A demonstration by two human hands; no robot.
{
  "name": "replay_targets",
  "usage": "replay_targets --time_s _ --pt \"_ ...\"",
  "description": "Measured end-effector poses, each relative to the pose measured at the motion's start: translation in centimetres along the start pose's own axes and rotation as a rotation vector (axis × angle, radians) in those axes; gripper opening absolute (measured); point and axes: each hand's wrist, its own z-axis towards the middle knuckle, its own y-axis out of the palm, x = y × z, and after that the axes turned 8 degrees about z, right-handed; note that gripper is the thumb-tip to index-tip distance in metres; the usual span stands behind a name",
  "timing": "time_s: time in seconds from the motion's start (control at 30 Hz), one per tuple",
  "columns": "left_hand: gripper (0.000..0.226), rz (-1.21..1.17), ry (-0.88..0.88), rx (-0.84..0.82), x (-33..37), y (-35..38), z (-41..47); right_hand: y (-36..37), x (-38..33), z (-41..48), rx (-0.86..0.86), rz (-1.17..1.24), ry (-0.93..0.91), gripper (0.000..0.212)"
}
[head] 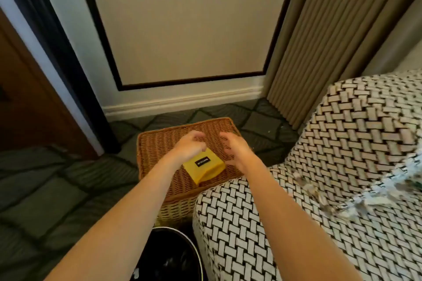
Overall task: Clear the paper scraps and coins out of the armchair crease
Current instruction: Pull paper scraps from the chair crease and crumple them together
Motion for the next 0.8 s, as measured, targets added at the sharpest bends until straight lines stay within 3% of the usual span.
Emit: replay_targets --time_s 0.13,0.23,0.4,0.5,0.6,0.73,0.8 --pt "0.076 0.270 -0.030 -0.055 -3.7 2.8 2.8 1.0 2.3 3.8 0.166 0.002 0.066 0.044" --pt "0.090 0.521 -0.022 -0.091 -5.7 4.4 4.6 1.0 3.6 5.6 0.247 -0.133 0.093 0.039" --pt "0.097 0.630 0.008 -0.087 -7.1 4.9 6.3 1.2 3.3 6.5 0.176 -0.250 0.143 0.021" --pt "0.095 0.537 0.007 -0.073 -7.4 4.7 7.0 1.4 3.7 7.3 0.100 -0.285 0.013 0.036" --pt "0.087 0.230 -0.001 -0.063 -6.8 3.7 6.9 1.6 3.5 7.1 0.067 -0.298 -0.144 0.021" --pt "0.122 -0.007 0.047 -0.036 -4.6 2.5 5.4 1.2 3.4 5.0 -0.020 -0.038 -0.252 0.011" --pt "0.117 -0.049 0.075 -0.068 -3.3 2.6 4.0 0.6 3.4 3.9 -0.037 0.093 -0.265 0.018"
